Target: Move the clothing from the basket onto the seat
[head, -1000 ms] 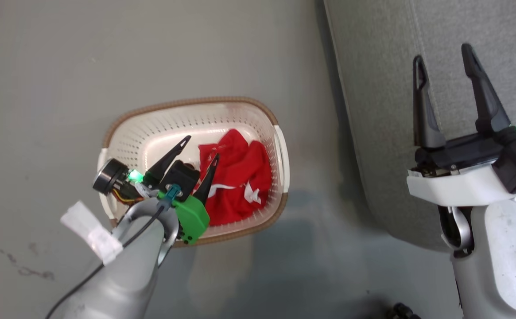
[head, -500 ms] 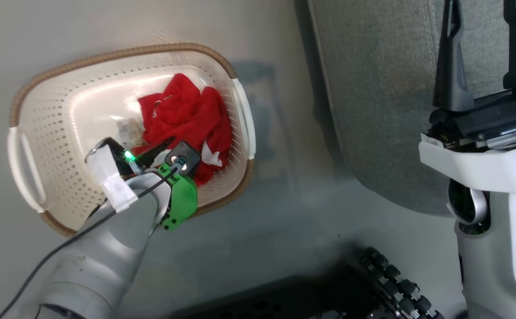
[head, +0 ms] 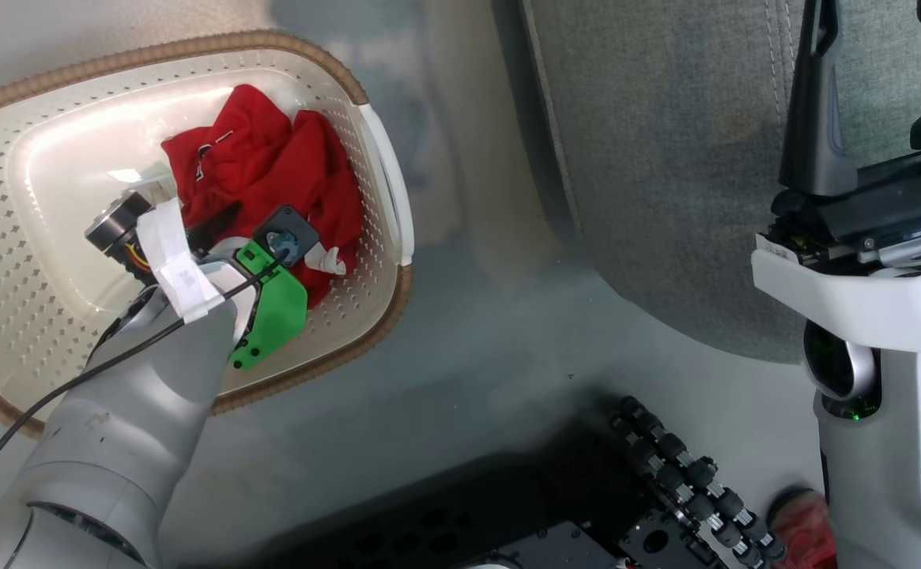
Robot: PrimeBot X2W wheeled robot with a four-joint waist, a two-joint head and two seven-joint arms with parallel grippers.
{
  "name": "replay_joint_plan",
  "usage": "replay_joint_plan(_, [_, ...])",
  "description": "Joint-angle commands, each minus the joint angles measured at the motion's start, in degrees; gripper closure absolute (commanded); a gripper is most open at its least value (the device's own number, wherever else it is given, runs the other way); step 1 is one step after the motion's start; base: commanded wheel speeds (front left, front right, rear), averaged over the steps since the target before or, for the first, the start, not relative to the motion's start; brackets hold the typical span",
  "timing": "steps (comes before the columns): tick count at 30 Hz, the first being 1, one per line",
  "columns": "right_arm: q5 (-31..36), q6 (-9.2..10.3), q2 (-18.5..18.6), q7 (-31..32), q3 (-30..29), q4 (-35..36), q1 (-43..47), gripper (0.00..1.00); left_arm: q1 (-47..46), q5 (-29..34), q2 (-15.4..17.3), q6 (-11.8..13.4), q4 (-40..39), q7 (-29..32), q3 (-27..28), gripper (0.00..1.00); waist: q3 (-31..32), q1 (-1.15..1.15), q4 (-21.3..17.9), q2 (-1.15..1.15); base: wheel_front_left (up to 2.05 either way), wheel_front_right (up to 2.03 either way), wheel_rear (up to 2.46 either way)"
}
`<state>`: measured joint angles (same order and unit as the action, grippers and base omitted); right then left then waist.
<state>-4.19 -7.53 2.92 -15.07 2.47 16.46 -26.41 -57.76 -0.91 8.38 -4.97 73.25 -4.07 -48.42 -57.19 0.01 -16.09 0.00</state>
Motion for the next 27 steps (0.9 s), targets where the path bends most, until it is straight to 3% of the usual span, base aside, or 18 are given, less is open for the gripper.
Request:
replay_joint_plan(1, [0.34, 0.08, -0.04, -0.16, 0.12, 0.35, -0.56, 0.00, -0.90, -0.90, 0.78, 0.55, 0.34, 0.55, 0.27, 0.00, -0.43, -0.01, -0.41, 0.00, 0.00, 0.00, 0.00])
replay_joint_plan(2, [0.35, 0.08, -0.04, -0.16, 0.15, 0.39, -0.48, 0.00, -0.94, -0.74, 0.81, 0.55, 0.33, 0.85, 0.10, 0.00, -0.45, -0.01, -0.43, 0.00, 0.00, 0.00, 0.00])
replay_joint_plan(3, [0.62, 0.08, -0.04, -0.16, 0.21, 0.32, -0.33, 0.00, -1.01, -0.71, 0.87, 0.69, 0.36, 0.66, -0.06, 0.64, -0.41, -0.01, -0.35, 0.00, 0.00, 0.00, 0.00])
replay_joint_plan(4, [0.80, 0.08, -0.04, -0.16, 0.19, 0.31, -0.23, 0.00, -1.09, -0.85, 0.80, 1.03, 0.38, 0.18, -0.09, 1.00, -0.33, -0.01, -0.22, 0.00, 0.00, 0.00, 0.00])
replay_joint_plan(10, [1.71, 0.08, -0.03, -0.16, -0.18, -0.31, 0.40, 0.00, -0.11, -3.43, -1.53, 2.24, 0.08, -4.51, 1.57, 1.00, 2.26, -0.01, 1.93, 0.00, 0.00, 0.00, 0.00])
replay_joint_plan(19, [3.20, 0.08, 1.33, -0.16, -0.46, -2.30, 2.96, 0.00, 6.18, -14.35, -4.94, 0.60, -3.12, -10.96, 9.80, 1.00, 12.77, -0.01, 8.48, 0.00, 0.00, 0.00, 0.00])
replay_joint_plan(27, [3.53, 0.08, 2.33, -0.16, 0.35, -5.38, 8.10, 0.00, 16.74, -19.73, -5.30, -0.41, -15.08, -11.13, 15.76, 1.00, 25.84, -0.01, 12.70, 0.00, 0.00, 0.00, 0.00])
